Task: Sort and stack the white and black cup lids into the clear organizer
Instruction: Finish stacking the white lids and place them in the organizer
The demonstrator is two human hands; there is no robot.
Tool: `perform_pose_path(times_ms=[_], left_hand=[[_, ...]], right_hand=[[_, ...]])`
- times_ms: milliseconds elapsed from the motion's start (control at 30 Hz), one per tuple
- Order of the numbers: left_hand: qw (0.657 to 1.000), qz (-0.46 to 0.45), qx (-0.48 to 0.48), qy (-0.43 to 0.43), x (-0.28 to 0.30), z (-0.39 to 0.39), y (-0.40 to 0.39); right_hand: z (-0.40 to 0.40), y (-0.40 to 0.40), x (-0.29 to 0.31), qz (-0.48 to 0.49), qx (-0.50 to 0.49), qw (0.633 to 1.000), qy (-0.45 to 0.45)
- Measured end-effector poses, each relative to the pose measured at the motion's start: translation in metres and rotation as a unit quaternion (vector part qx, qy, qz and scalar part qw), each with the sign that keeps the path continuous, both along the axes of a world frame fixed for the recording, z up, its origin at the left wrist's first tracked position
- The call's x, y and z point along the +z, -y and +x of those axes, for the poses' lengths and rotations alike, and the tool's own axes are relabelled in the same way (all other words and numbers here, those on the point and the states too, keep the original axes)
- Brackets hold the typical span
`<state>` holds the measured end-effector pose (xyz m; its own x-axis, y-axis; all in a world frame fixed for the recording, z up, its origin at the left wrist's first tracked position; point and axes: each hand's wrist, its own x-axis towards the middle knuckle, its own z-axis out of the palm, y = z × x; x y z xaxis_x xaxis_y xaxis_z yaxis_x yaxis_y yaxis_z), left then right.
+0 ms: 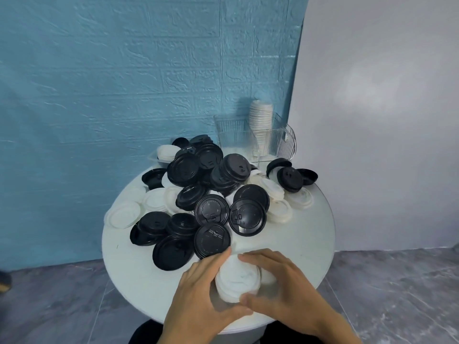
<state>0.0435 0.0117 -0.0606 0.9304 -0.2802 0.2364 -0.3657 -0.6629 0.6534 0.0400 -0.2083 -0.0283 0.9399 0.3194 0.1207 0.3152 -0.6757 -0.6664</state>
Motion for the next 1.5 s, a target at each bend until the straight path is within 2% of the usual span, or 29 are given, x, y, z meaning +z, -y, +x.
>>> perform_pose_path(times_ms=[167,400,500,567,633,733,833,933,1167,1500], left_hand=[[1.000,-0.030,0.000,0.004,-0.002,0.000,-0.002],[0.999,-0.025,-0.015,0.038,0.002,-0.002,-0.001],[0.999,-0.032,-0.016,0.029,0.002,0.000,-0.002],[0.999,-0.029,-0.017,0.030,0.001,0.001,-0.001],[0.999,-0.029,-0.017,0.035,0.003,0.001,0.000],[0.999,-0.030,-0.015,0.033,0.002,0.002,-0.001],[0.999,-0.026,-0.018,0.025,0.002,0.003,-0.001],[0.998,-0.030,-0.015,0.043,0.003,0.003,0.001],[0.998,-0.043,-0.027,0.024,0.011,0.001,0.001],[0.999,-0.037,-0.024,0.003,0.010,0.002,-0.002]], right_hand=[[0.008,0.002,0.002,-0.016,0.021,1.000,-0.008],[0.013,0.011,0.000,0.022,0.046,0.998,-0.041],[0.016,0.022,0.006,0.083,0.071,0.990,-0.092],[0.024,0.033,0.014,0.167,0.004,0.983,-0.079],[0.044,0.048,0.018,0.206,-0.119,0.971,0.000],[0.084,0.066,0.021,0.197,-0.241,0.948,0.069],[0.122,0.070,0.020,0.136,-0.282,0.949,0.047],[0.149,0.062,0.015,0.059,-0.282,0.956,0.048],[0.169,0.045,0.017,-0.009,-0.259,0.965,0.026],[0.155,0.036,0.010,-0.001,-0.258,0.965,0.043]])
